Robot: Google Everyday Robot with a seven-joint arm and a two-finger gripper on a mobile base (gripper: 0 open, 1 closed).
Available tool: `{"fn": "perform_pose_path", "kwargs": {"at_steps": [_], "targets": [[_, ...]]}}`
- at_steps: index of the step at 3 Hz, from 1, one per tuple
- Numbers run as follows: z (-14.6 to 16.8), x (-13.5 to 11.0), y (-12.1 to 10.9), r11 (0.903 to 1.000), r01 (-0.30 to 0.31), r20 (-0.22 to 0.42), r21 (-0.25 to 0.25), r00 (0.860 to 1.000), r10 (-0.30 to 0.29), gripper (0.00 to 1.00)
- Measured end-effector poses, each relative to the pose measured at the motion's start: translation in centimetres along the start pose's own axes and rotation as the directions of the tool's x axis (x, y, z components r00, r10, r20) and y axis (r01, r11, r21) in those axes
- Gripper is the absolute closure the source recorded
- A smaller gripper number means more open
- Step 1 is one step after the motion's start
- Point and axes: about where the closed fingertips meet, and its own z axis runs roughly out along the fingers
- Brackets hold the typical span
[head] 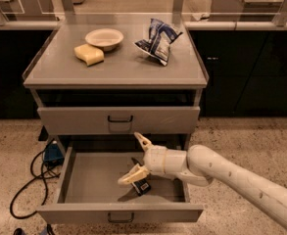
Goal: Pick rxbar blueberry from middle drawer and place on counter
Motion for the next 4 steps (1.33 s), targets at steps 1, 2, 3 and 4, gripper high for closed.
{"fn": "perform_pose_path", "kwargs": {"at_steps": [1, 2, 3, 4], "targets": [[0.4, 2.9, 2.0, 0.9955, 0.057, -0.216, -0.075, 0.974, -0.072, 0.00], [-0.1, 5.9, 2.4, 0.9831, 0.160, -0.457, -0.089, 0.871, -0.183, 0.00], [-0.7, 5.4, 0.9, 0.9789, 0.199, -0.522, -0.049, 0.831, -0.194, 0.00], [-0.2, 6.4, -0.2, 0.9874, 0.149, -0.487, -0.053, 0.859, -0.156, 0.00]]}}
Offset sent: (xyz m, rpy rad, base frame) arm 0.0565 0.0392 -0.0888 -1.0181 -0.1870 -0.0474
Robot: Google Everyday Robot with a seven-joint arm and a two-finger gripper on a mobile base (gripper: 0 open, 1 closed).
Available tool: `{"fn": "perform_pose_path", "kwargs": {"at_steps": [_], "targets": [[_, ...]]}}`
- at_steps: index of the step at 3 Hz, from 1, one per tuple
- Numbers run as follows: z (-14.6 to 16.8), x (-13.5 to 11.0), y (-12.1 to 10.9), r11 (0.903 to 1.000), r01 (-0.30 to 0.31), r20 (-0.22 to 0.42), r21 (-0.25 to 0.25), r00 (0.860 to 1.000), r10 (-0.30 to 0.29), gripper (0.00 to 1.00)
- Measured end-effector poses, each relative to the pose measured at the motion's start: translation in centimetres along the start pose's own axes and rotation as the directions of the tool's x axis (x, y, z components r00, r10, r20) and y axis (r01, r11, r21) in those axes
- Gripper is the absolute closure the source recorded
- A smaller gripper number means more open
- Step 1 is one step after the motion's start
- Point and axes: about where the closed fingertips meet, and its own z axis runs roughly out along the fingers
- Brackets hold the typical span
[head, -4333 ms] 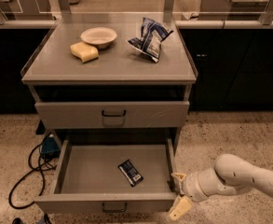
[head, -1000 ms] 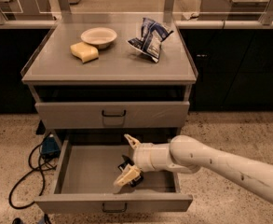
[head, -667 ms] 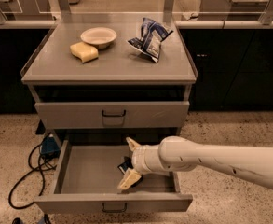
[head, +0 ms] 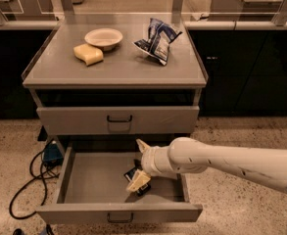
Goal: Pick rxbar blueberry from middle drawer and place on counter
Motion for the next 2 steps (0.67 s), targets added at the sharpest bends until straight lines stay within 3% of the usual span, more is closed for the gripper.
{"fn": "perform_pose_path", "kwargs": {"at_steps": [1, 2], "targets": [[2.7, 2.2, -1.3, 0.9976, -0.053, 0.040, -0.043, 0.998, 0.055, 0.00], [5.8, 5.0, -1.4, 0.9910, -0.111, 0.018, -0.075, 0.994, 0.112, 0.00]]}}
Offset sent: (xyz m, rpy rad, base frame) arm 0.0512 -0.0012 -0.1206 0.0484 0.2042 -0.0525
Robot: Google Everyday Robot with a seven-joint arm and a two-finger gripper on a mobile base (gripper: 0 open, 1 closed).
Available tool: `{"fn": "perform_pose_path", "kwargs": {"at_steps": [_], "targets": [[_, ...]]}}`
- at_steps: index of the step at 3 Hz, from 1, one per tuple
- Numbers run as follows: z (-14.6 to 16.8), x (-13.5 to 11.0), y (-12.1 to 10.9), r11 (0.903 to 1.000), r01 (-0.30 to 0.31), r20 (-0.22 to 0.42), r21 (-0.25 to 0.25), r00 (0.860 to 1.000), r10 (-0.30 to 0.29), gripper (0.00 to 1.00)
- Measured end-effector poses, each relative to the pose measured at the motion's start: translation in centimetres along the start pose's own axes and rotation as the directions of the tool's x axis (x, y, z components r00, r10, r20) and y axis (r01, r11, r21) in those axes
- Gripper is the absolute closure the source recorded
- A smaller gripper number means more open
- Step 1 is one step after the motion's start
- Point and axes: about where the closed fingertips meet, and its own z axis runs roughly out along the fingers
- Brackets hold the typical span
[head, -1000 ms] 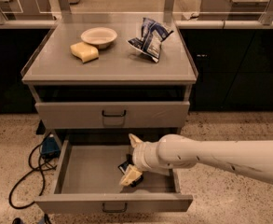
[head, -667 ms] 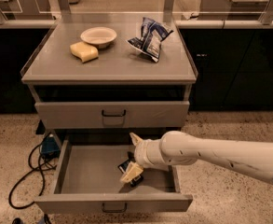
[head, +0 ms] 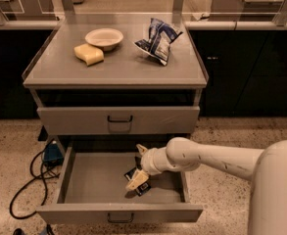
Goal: Pick rxbar blueberry from middle drawer and place on counter
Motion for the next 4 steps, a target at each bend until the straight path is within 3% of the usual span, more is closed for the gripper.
{"fn": "perform_pose_path", "kwargs": {"at_steps": [1, 2, 3, 4], "targets": [[2.3, 2.0, 0.2, 0.9999, -0.006, -0.057, 0.012, 0.998, 0.006, 0.00], [2.9, 2.6, 1.5, 0.9960, 0.057, -0.115, 0.068, 0.992, -0.049, 0.00], [3.3, 3.7, 4.0, 0.9888, 0.086, -0.137, 0.122, 0.988, -0.070, 0.00], [3.7, 4.6, 3.8, 0.9748, 0.095, -0.140, 0.202, 0.988, -0.067, 0.00]]}}
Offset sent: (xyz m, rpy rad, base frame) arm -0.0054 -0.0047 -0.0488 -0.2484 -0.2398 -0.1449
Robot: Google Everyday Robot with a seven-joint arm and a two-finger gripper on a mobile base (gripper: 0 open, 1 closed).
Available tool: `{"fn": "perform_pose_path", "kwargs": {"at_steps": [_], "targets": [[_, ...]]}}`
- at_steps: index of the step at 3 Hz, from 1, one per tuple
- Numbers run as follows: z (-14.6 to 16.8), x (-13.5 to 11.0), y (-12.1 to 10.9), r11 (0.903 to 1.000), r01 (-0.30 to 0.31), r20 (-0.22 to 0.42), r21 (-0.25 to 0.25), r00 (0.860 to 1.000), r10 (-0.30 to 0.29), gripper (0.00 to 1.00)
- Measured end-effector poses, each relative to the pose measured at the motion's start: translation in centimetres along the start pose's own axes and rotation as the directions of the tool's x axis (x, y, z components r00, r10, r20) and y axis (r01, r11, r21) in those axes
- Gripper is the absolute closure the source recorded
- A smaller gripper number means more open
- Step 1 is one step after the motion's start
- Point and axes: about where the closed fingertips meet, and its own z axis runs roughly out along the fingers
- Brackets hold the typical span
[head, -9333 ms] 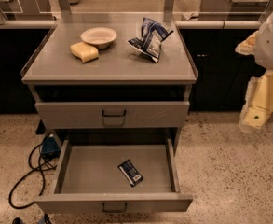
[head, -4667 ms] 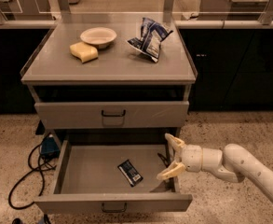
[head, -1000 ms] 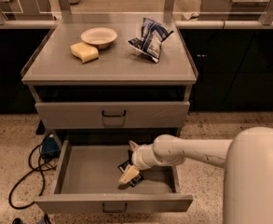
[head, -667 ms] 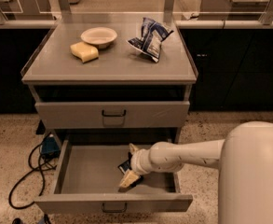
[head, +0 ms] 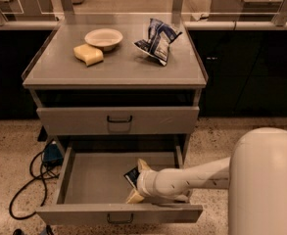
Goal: Pick rxbar blueberry from middle drawer and place on counter
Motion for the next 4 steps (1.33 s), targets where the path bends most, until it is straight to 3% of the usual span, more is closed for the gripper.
{"fn": "perform_pose_path", "kwargs": {"at_steps": [1, 2, 3, 4], "targets": [[0.1, 0.0, -0.2, 1.0000, 0.000, 0.000, 0.008, 1.000, 0.000, 0.00], [0.8, -0.6, -1.3, 0.9998, -0.004, -0.006, -0.021, 1.000, 0.003, 0.00], [2.9, -0.6, -2.6, 0.9969, -0.043, 0.003, -0.066, 0.999, 0.043, 0.00], [5.7, 2.9, -2.2, 0.9904, -0.119, 0.004, -0.070, 0.993, 0.120, 0.00]]}}
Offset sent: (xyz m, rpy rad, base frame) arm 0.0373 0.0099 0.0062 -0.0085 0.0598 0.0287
